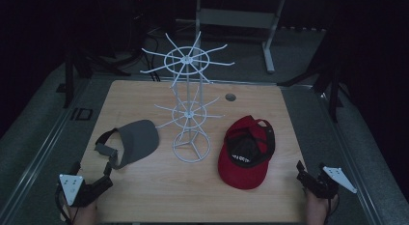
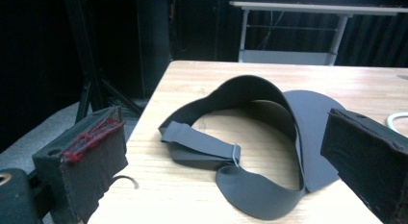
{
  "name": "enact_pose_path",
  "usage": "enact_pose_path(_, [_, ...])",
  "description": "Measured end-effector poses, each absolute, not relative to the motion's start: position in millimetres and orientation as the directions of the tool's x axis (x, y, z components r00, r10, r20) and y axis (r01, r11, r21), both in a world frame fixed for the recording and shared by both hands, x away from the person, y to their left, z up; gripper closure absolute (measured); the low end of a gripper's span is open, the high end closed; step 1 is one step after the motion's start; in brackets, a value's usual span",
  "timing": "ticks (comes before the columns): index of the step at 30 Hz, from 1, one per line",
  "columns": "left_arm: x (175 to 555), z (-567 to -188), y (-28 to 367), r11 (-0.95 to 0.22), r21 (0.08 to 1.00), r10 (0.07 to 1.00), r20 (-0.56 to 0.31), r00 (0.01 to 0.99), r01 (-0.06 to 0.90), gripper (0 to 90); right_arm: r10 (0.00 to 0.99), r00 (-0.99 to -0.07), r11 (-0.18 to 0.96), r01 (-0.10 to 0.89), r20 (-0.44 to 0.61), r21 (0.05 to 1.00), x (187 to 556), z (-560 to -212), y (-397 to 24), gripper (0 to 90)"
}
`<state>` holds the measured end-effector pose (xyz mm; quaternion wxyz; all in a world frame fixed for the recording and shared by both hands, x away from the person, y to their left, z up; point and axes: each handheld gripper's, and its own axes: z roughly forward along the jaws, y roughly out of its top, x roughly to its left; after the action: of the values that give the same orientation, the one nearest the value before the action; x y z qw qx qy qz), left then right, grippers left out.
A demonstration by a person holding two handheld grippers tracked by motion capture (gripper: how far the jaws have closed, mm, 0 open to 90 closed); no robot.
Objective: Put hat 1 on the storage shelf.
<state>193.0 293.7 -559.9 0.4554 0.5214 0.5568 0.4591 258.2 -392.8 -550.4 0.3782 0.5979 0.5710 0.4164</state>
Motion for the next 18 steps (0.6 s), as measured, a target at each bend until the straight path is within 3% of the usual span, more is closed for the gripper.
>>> enact_pose_path(6, [189, -554, 287, 0.088, 0.988, 0.996, -0.087, -0.012, 0.131, 2.7, 0.998, -0.021, -0.044, 0.392, 0.057, 0.919, 251, -527, -392, 15.0])
enact_pose_path(9, [187, -552, 281, 0.044, 0.992, 0.999, -0.044, 0.004, 0.117, 2.9, 0.998, -0.054, -0.016, 0.4, 0.041, 0.916, 251, -514, -390, 15.0])
enact_pose_path(18, [186, -550, 274, 0.107, 0.975, 0.992, -0.116, 0.039, 0.194, 5.2, 0.993, -0.117, 0.037, 0.458, 0.019, 0.888, 265, -488, -378, 10.9])
